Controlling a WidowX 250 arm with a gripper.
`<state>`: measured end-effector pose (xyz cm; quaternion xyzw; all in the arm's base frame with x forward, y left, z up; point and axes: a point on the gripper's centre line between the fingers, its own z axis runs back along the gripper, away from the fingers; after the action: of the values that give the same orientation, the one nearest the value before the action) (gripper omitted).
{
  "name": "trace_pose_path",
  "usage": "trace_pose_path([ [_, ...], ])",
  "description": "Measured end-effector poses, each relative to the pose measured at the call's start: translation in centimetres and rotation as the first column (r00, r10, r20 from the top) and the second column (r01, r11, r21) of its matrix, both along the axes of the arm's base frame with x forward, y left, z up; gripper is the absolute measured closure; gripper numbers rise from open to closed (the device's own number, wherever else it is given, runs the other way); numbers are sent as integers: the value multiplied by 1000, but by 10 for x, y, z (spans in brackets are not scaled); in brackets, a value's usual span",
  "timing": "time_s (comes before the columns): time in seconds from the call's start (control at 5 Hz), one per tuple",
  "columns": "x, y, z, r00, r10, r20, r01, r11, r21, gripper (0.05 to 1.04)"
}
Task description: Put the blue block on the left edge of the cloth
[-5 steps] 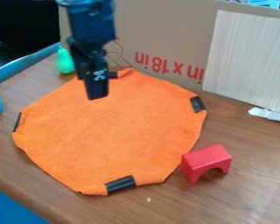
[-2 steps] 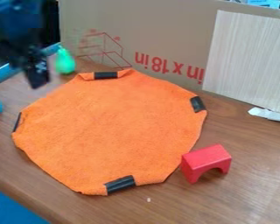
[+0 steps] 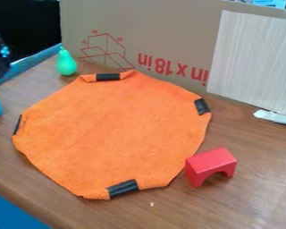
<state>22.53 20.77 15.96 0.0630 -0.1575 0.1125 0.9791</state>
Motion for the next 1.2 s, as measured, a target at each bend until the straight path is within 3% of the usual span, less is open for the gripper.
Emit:
trace_pose_path([
  [0.2, -5, 19, -14, 996, 93, 2, -93, 995, -42, 84],
  [0.4, -9, 37, -26, 982, 189, 8, -189, 981, -37, 84],
  [0.6, -9, 63, -41, 930, 368, 6, -367, 928, -70, 84],
  [0.8, -6, 82, -50, 860, 509, -14, -507, 853, -127, 85],
  [1.0, -5, 97, -57, 775, 631, -45, -626, 756, -190, 85],
  [1.2, -4, 102, -67, 721, 689, -80, -687, 694, -216, 85],
])
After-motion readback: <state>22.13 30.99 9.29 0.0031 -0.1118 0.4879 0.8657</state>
